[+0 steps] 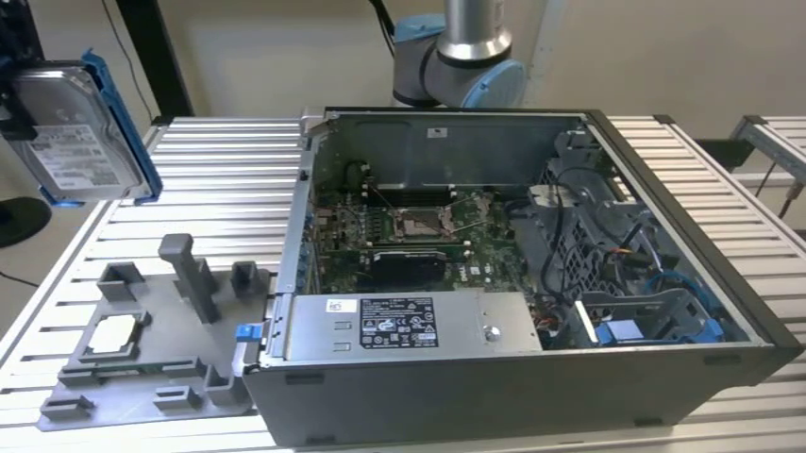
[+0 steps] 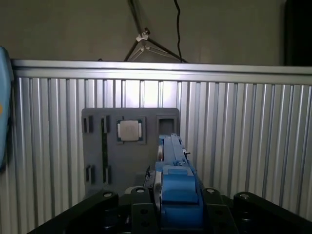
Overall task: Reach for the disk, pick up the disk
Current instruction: 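Pick up the disk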
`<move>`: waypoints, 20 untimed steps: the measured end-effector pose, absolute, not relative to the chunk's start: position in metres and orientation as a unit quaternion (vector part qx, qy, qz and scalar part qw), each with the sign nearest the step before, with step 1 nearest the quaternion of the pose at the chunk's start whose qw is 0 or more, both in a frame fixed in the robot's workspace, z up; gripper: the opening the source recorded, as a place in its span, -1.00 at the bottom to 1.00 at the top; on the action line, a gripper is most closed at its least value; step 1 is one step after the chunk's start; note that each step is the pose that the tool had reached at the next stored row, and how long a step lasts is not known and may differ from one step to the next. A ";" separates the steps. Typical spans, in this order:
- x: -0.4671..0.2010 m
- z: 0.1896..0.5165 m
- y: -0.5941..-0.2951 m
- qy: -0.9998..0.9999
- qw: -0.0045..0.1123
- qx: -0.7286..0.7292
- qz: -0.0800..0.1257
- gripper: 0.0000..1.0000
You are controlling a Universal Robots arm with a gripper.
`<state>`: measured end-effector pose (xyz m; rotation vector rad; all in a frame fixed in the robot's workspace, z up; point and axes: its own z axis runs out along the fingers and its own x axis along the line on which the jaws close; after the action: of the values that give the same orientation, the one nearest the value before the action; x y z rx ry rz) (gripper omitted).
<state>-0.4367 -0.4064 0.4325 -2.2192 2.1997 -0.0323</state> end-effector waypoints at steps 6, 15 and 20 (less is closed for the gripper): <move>-0.437 0.450 -0.406 0.704 0.008 -0.710 -0.010 -1.00; -0.437 0.469 -0.406 0.704 0.008 -0.710 -0.010 -1.00; -0.437 0.477 -0.406 0.704 0.008 -0.710 -0.010 -1.00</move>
<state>-0.4369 -0.4064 0.4766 -2.2192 2.1996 -0.0324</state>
